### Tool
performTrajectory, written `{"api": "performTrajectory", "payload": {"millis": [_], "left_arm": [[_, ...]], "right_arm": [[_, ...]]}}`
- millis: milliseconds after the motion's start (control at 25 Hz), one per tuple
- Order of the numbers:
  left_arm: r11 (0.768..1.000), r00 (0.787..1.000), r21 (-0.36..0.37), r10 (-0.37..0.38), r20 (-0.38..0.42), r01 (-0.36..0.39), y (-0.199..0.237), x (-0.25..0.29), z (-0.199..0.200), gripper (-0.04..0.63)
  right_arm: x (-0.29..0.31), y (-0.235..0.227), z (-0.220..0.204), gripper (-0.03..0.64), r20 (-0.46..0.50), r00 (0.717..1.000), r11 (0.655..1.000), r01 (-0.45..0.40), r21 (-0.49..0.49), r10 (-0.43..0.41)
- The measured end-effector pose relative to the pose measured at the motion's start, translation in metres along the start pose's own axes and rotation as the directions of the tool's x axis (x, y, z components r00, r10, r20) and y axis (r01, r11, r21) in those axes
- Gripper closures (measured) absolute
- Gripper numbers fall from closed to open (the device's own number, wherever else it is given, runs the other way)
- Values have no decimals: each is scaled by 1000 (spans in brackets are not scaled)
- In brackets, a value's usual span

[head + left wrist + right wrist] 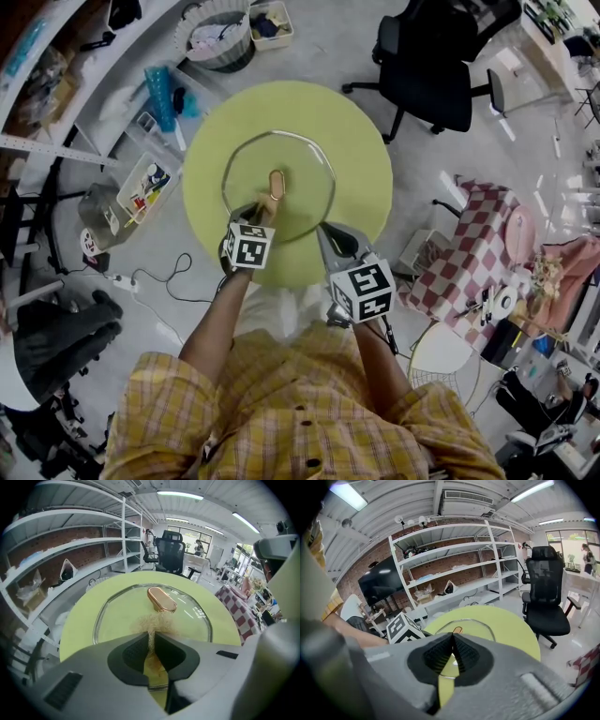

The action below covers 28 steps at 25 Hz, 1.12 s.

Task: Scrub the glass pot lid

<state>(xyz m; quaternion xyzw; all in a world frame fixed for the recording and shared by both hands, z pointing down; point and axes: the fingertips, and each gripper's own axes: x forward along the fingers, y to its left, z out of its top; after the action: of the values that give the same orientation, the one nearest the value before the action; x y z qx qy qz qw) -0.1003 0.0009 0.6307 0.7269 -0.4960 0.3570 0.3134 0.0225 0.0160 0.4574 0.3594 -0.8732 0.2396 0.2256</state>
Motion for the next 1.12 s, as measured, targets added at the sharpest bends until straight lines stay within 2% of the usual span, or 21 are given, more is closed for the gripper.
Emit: {"api": "performTrajectory", "payload": {"millis": [520,760,1120], "left_arm": [[998,999,-43,44,19,-43,36,-1,3,552],[991,998,-117,61,8,-59,51,-8,1,552],[987,996,-130,89,-9,-89,68,-13,-11,554]], "right_arm": [[5,5,-1,618,-9,1000,1000,-7,5,7],[5,6,1,618,-5,1000,1000,-5,1,5],[6,10,2,618,-6,1000,1000,-5,-7,5]]}}
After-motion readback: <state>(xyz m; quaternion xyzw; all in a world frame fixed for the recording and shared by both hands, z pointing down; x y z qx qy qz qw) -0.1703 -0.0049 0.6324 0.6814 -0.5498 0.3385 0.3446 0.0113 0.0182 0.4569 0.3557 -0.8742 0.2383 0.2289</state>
